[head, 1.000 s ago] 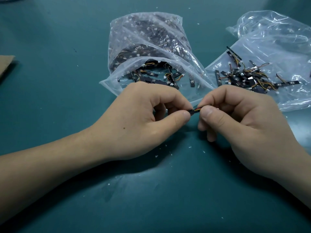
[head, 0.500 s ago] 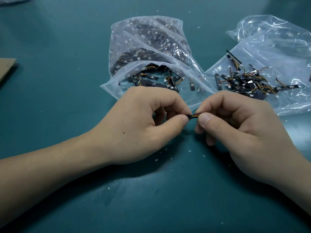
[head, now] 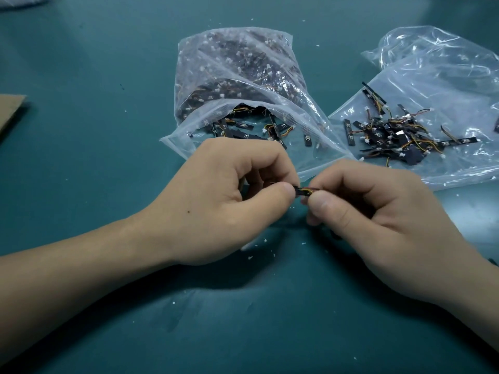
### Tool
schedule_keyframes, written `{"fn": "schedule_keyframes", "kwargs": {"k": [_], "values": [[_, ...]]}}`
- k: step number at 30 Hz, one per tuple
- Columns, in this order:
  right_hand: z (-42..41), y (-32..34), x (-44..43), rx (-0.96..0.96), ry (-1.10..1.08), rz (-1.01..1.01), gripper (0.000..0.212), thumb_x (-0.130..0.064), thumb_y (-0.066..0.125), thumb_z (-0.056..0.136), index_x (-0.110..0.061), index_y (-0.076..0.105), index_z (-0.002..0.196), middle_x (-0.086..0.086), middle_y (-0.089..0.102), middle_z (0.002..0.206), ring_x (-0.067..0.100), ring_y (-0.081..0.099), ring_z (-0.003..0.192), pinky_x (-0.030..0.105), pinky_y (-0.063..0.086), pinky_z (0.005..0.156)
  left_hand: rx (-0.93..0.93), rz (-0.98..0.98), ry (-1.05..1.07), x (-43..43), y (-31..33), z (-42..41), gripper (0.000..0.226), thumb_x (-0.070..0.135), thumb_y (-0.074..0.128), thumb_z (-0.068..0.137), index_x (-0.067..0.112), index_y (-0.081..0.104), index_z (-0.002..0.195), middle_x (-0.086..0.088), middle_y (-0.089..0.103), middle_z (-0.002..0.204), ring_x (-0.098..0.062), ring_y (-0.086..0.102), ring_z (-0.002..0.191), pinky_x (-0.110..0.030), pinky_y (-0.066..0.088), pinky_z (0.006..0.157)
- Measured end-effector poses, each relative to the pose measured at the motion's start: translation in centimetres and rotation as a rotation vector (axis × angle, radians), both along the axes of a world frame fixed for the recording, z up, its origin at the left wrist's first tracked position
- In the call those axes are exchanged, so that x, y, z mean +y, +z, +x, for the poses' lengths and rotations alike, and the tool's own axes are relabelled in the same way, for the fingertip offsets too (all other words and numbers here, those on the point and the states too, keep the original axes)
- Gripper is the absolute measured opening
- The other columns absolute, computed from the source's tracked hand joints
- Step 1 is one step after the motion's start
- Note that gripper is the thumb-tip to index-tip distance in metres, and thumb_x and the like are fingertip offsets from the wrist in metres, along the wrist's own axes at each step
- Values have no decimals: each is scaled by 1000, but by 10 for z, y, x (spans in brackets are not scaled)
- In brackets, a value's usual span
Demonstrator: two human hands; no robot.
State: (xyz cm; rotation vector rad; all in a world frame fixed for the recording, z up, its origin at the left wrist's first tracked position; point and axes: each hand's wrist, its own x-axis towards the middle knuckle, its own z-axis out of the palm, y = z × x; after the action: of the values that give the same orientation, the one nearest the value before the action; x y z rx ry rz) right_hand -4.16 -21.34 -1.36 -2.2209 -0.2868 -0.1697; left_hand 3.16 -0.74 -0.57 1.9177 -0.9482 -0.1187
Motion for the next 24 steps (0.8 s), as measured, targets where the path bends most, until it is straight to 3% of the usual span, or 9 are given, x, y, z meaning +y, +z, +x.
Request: {"fn": "schedule_keyframes", "kwargs": {"k": [3,9,12,14,16,18,21,22,24], "values": [[-1,2,1,-19,90,-125,27,-44,55,97,-26,64,79,-8,58,65,12,55,60,26,43,57,-5,4,5,0,1,-1,15,12,62,89,15,67,75,6,56,61,-9,50,57,-14,38,58],[-2,4,-2,-20,186,-161,27,-38,49,98,-29,52,73,-10,50,61,11,51,58,29,40,56,-29,4,-48,2,-2,1,15,11,61,91,15,68,78,8,57,63,-9,51,58,-12,37,60],[-2,0,-1,-81,162,-197,27,-36,53,96,-32,48,70,-10,46,58,9,47,54,22,36,53,-114,-63,-41,2,-5,2,18,20,54,95,13,71,96,10,62,78,-12,60,74,-16,42,71],[-2,-2,0,-86,67,44,29,-34,54,98,-21,58,72,-3,51,59,9,45,50,19,36,50,-150,-111,60,0,-8,4,26,26,49,94,16,67,111,9,65,92,-10,61,86,-17,42,82],[2,-2,-2,-79,-128,419,26,-32,54,104,-21,72,89,0,57,63,12,43,49,18,35,46,-164,-85,176,-2,-12,6,29,30,49,92,21,65,114,17,64,100,-5,60,96,-19,41,92],[7,-3,-5,-47,-244,519,26,-32,52,106,-26,77,100,-2,58,65,12,41,51,18,34,46,-212,97,255,-1,-15,7,30,36,50,90,29,65,116,22,63,114,-3,56,115,-28,33,109],[3,-4,-5,-112,-147,183,19,-27,58,102,-26,76,97,-14,61,65,3,51,53,10,38,54,-313,473,274,-3,-16,2,40,50,45,90,40,58,127,17,51,147,-10,36,144,-32,10,116],[0,-4,-2,-135,-69,22,16,-26,61,101,-27,75,96,-20,63,68,1,57,58,10,40,58,-331,540,264,-3,-16,0,43,52,43,91,42,55,130,16,47,152,-13,33,147,-36,9,117],[-5,-4,3,-149,49,-249,14,-33,61,100,-29,74,96,-24,67,77,1,65,71,22,50,65,-339,586,259,-4,-13,-2,47,52,41,92,41,55,135,17,46,153,-14,34,146,-43,13,118]]}}
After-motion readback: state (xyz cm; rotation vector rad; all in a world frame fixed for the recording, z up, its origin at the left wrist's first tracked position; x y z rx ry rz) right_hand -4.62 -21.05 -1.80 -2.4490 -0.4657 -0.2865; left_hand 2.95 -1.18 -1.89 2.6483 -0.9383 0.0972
